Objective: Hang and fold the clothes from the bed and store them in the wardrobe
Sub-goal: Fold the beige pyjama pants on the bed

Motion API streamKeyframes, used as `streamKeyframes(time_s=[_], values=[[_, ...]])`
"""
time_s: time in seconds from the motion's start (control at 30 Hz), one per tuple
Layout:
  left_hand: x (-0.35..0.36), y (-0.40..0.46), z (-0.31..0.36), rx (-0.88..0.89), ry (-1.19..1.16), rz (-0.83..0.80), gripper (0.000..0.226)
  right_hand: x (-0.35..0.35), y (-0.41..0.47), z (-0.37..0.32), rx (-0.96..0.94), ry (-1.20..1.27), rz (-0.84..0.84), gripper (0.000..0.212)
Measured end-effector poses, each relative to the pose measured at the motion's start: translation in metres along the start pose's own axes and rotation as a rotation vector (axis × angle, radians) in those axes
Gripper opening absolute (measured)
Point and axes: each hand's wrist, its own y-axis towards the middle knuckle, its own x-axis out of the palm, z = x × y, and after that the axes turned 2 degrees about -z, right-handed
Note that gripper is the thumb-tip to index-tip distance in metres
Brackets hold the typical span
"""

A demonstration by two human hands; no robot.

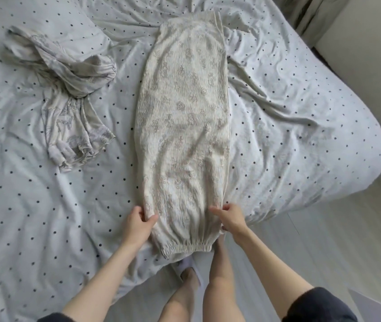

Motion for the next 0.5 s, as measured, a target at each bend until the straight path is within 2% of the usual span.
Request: streamKeyframes(time_s=[0.07,0.17,0.27,0.37,0.5], values=[[-0.001,-0.001,-0.006,-0.075,-0.002,-0.122,0.020,0.001,-0.005,0.009,0.112,0.071,-0.080,0.037],[-0.003,-0.006,-0.011,-0.207,-0.073,-0.277,0.021,0.003,-0.014,0.014,0.190,0.156,-0.164,0.017],[-0.011,-0.012,-0.010,-0.270,-0.199,-0.313,0.013,-0.002,-0.017,0.012,0.145,0.116,-0.162,0.019],[-0.028,-0.019,-0.002,-0.324,-0.362,-0.377,0.017,-0.019,-0.026,0.000,0.131,-0.014,-0.187,0.021],[-0.051,-0.021,0.025,-0.334,-0.476,-0.465,0.023,-0.043,-0.035,-0.025,0.152,-0.004,-0.272,0.016]])
